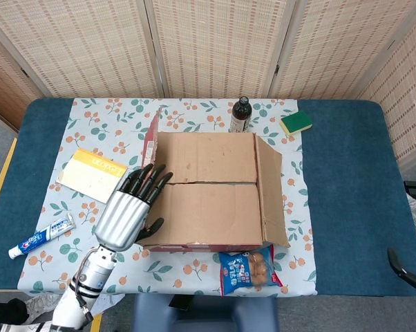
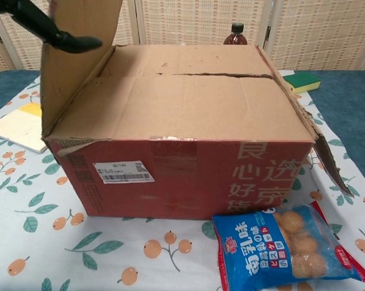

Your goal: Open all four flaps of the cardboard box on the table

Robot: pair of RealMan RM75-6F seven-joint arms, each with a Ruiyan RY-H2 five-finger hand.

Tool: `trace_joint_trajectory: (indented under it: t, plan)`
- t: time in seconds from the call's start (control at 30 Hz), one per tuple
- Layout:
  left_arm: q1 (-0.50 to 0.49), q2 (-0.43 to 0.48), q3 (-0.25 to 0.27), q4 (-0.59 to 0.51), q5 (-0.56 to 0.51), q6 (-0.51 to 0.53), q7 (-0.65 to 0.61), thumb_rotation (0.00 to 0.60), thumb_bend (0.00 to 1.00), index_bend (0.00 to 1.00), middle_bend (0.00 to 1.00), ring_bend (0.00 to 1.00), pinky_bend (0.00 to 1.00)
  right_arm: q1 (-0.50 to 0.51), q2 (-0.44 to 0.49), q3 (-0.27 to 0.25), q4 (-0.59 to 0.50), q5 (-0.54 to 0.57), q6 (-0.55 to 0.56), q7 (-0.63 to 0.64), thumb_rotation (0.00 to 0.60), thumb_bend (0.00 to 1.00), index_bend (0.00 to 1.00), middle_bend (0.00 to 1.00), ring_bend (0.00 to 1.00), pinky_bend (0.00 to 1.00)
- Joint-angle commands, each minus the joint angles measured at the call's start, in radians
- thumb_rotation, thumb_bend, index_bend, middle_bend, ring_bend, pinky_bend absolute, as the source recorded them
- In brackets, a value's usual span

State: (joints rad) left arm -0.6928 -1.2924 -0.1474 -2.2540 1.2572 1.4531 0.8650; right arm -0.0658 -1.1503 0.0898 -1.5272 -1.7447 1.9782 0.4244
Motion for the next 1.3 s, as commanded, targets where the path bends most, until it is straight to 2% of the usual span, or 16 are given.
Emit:
trace_joint_trajectory:
  t: [0.03, 0.43, 0.87, 1.0, 1.1, 1.3]
  plan:
    - [0.022, 0.033, -0.007, 0.002, 0.008, 0.008, -0.035, 0.600, 0.32, 0.00, 0.08, 0.08, 0.18, 0.001, -0.003, 0.002, 0.001, 0.002, -0.003, -0.004, 0.600, 0.40, 0.00, 0.00, 0.00, 0.00]
    - [0.123, 0.172, -0.029, 0.063, 0.023, 0.046, -0.217, 0.600, 0.32, 0.00, 0.08, 0.08, 0.16, 0.019, -0.015, -0.001, 0.000, 0.010, -0.055, -0.038, 0.600, 0.40, 0.00, 0.00, 0.00, 0.00]
    - [0.221, 0.217, -0.009, 0.183, 0.003, 0.068, -0.315, 0.600, 0.32, 0.00, 0.08, 0.08, 0.16, 0.037, -0.043, -0.007, 0.013, 0.004, -0.098, -0.100, 0.600, 0.40, 0.00, 0.00, 0.00, 0.00]
    - [0.258, 0.229, 0.016, 0.227, 0.010, 0.055, -0.391, 0.600, 0.32, 0.00, 0.08, 0.08, 0.16, 0.066, -0.030, -0.015, -0.005, 0.003, -0.167, -0.138, 0.600, 0.40, 0.00, 0.00, 0.00, 0.00]
    - [0.298, 0.227, 0.056, 0.276, 0.084, 0.068, -0.466, 0.600, 0.32, 0.00, 0.08, 0.07, 0.16, 0.115, 0.005, -0.006, -0.053, -0.005, -0.246, -0.195, 0.600, 0.39, 0.00, 0.00, 0.00, 0.00]
    - [0.362, 0.176, 0.133, 0.391, 0.193, 0.078, -0.562, 0.600, 0.32, 0.00, 0.08, 0.06, 0.16, 0.277, 0.096, 0.043, -0.217, 0.058, -0.516, -0.236, 0.600, 0.39, 0.00, 0.00, 0.00, 0.00]
